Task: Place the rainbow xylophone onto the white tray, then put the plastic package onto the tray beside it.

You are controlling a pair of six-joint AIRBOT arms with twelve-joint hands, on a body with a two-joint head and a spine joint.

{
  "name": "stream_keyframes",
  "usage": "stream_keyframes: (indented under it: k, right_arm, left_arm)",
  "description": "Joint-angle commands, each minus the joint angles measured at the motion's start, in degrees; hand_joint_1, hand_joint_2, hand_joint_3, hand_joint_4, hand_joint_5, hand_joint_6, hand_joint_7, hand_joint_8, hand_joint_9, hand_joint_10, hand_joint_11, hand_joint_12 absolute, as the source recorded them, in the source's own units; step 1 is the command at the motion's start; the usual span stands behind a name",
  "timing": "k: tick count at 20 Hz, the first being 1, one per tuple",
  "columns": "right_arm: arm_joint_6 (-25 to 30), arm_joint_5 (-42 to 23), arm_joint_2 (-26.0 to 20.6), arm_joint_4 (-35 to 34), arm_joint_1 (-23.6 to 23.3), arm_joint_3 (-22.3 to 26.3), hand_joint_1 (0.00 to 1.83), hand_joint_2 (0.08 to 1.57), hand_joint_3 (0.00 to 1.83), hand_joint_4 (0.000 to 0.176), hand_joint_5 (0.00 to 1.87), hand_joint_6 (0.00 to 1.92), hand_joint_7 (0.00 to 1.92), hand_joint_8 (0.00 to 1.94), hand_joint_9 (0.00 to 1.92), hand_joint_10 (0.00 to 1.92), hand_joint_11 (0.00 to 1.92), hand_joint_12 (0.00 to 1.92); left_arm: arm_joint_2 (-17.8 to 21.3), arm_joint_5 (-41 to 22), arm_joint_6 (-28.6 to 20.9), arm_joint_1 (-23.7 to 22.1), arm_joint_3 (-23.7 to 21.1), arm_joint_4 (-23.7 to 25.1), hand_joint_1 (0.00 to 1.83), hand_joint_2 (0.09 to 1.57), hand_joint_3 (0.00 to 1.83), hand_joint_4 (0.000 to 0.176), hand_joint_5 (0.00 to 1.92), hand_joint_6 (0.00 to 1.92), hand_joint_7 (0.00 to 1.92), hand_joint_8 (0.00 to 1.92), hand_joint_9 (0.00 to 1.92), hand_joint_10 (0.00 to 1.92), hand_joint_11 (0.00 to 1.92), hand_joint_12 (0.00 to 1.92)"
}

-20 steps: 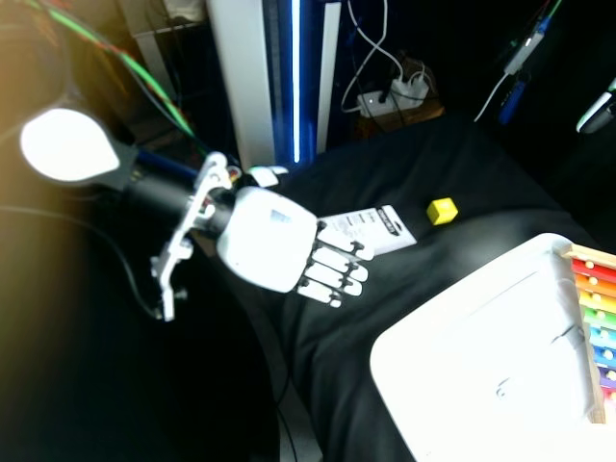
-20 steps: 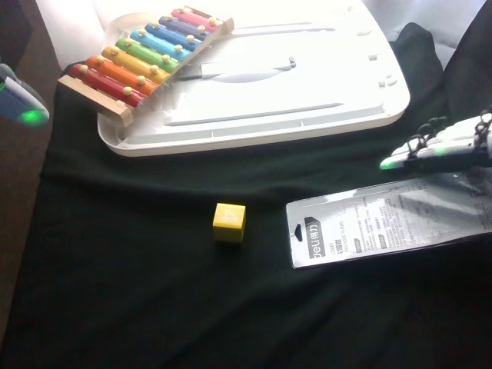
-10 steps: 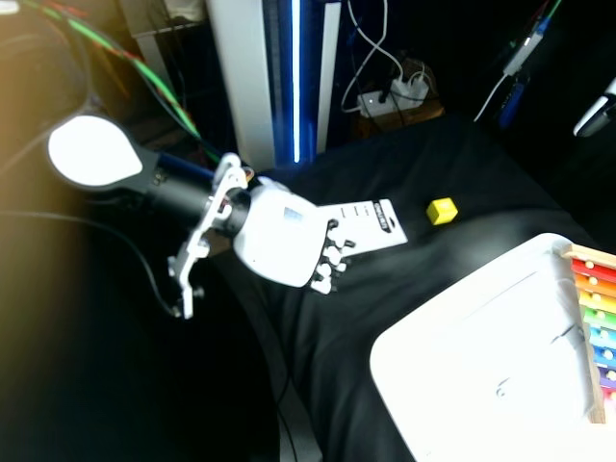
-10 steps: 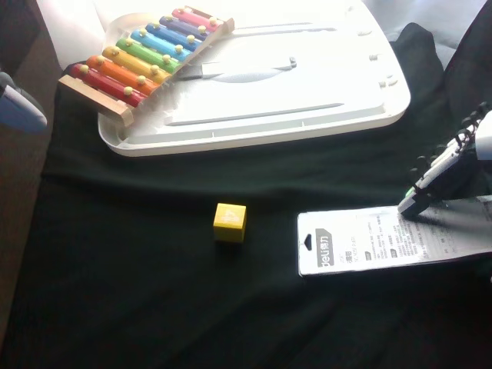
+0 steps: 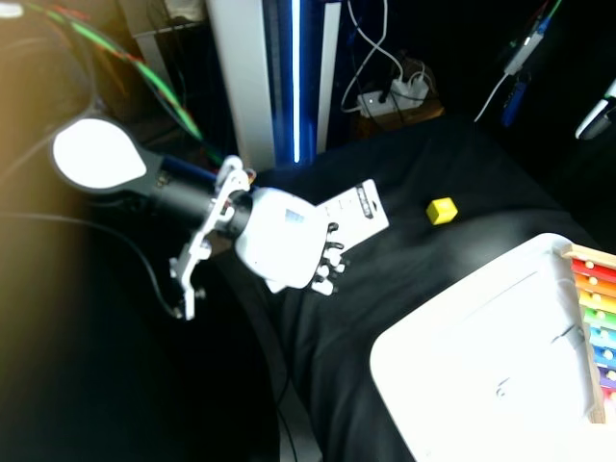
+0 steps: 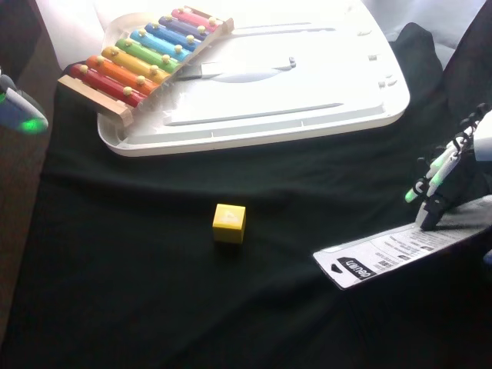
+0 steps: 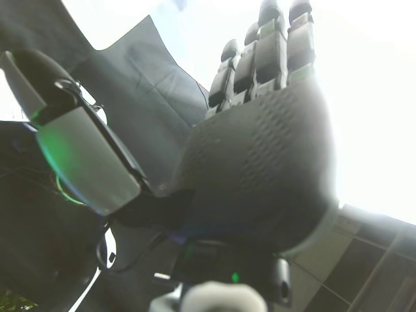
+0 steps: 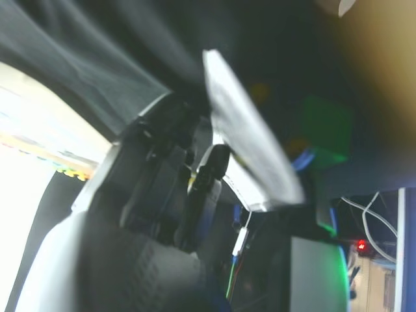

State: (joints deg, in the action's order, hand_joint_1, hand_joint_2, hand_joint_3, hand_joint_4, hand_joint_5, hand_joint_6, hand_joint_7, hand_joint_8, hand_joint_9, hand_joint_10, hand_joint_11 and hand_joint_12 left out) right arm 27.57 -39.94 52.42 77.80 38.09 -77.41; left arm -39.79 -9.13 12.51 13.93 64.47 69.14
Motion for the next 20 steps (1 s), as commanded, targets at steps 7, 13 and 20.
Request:
stream_keyframes:
  k: [7,13,20]
  right_arm:
    - [0.08,-1.83,0.09,-2.27,-0.45,-0.29,1.5,1.19,0.0,0.0,0.63,1.15,0.71,1.36,0.86,1.33,0.74,1.63]
    - [0.08,-1.82,0.08,-2.52,-0.45,-0.89,1.37,1.16,0.0,0.0,0.72,1.11,0.86,1.13,1.04,1.22,0.89,1.07]
    - [-0.04,-1.83,0.06,-2.71,-1.65,-1.42,1.35,1.14,0.01,0.0,0.74,1.02,0.94,1.08,1.08,1.1,0.9,1.17]
  left_arm:
    - [-0.29,-1.62,0.4,0.05,0.21,-1.03,0.8,0.7,0.01,0.058,0.0,0.0,0.03,0.0,0.15,0.0,0.0,0.01]
    - [-0.29,-1.65,0.4,0.16,0.21,-1.34,0.8,0.72,0.01,0.04,0.0,0.0,0.02,0.0,0.14,0.0,0.0,0.0]
    - [-0.56,-1.74,0.46,0.41,0.21,-1.44,0.85,0.74,0.02,0.043,0.0,0.0,0.02,0.01,0.09,0.0,0.02,0.01]
